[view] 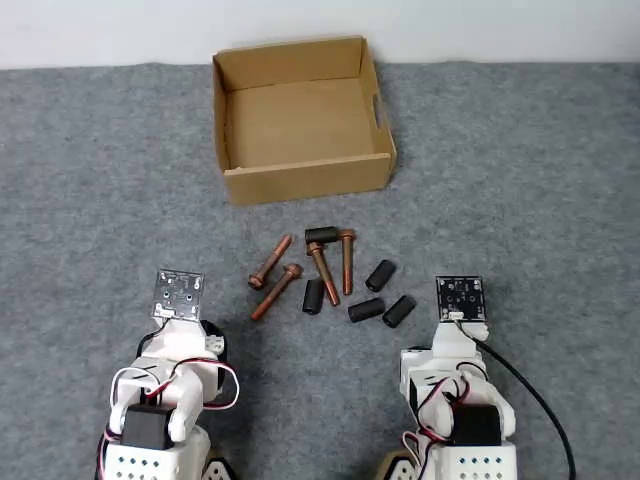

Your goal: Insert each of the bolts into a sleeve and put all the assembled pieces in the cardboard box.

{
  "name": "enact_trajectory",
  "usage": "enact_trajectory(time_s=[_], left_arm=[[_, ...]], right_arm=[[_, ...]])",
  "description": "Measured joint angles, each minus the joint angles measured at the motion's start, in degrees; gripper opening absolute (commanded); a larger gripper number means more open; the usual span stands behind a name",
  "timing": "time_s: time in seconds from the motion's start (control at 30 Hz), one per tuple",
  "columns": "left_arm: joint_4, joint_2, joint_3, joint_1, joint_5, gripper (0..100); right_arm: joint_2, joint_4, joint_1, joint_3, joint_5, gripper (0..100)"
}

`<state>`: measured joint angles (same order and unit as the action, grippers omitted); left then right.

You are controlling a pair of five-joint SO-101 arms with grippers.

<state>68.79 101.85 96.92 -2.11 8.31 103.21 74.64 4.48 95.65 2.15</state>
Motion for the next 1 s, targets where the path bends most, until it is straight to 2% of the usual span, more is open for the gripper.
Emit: enact_trajectory(time_s=[0.27, 0.4, 0.53, 0.67, 0.87, 1.0], left_arm=[[0.0, 0.0, 0.0, 0.0, 0.0, 1], [0.0, 0.0, 0.0, 0.0, 0.0, 1], [0.0, 0.0, 0.0, 0.0, 0.0, 1], [0.0, 0.0, 0.0, 0.0, 0.0, 1], [0.0, 0.0, 0.0, 0.0, 0.0, 1], [0.0, 0.0, 0.0, 0.0, 0.0, 1]], right_arm=[[0.0, -0.1, 3.6, 0.0, 0.0, 0.9], [0.0, -4.0, 3.9, -0.4, 0.0, 0.8], [0.0, -5.7, 4.0, -6.8, 0.4, 0.8], [-0.6, -1.6, 4.0, -16.8, 1.9, 0.8], [-16.4, 2.2, 4.0, -31.2, 3.6, 0.8], [-32.4, 2.2, 4.0, -39.3, 12.0, 0.8]])
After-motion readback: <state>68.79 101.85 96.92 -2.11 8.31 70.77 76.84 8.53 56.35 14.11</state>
